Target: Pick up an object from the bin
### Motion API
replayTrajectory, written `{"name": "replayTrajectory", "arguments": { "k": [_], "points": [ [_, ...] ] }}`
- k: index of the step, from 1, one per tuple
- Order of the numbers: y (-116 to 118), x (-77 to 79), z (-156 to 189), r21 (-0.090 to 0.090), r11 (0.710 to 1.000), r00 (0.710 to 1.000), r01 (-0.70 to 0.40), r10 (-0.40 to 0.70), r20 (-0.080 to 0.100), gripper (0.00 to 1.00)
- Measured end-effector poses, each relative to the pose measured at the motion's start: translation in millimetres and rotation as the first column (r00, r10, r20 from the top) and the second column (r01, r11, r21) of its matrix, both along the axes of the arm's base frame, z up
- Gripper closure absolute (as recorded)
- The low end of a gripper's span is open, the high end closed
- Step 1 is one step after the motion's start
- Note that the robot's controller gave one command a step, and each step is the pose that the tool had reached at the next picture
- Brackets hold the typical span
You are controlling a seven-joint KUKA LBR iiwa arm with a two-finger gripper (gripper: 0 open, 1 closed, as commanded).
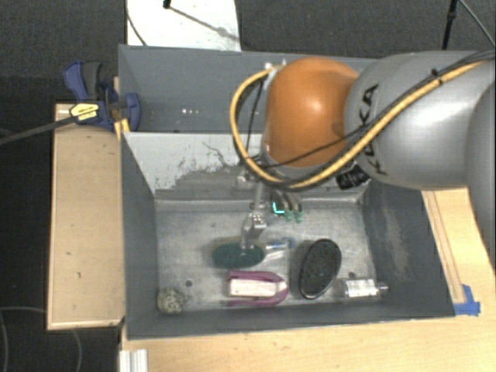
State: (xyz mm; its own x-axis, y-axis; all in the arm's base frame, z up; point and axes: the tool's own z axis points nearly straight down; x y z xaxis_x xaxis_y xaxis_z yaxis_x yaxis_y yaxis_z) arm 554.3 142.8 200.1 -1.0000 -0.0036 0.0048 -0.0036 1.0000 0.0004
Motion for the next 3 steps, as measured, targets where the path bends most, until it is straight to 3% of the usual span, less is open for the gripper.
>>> {"name": "replayTrajectory", "arguments": {
  "k": [1, 2, 3],
  "points": [
    [-50, -46.7, -110, 0.006, 0.999, 0.999, -0.045, 0.045, 0.019, 0.00],
    [-11, -20.0, -99, 0.001, 0.999, 0.999, 0.046, -0.046, 0.009, 0.00],
    [-47, -18.0, -100, -0.001, 0.992, 0.992, 0.126, -0.126, 0.002, 0.00]
  ]
}}
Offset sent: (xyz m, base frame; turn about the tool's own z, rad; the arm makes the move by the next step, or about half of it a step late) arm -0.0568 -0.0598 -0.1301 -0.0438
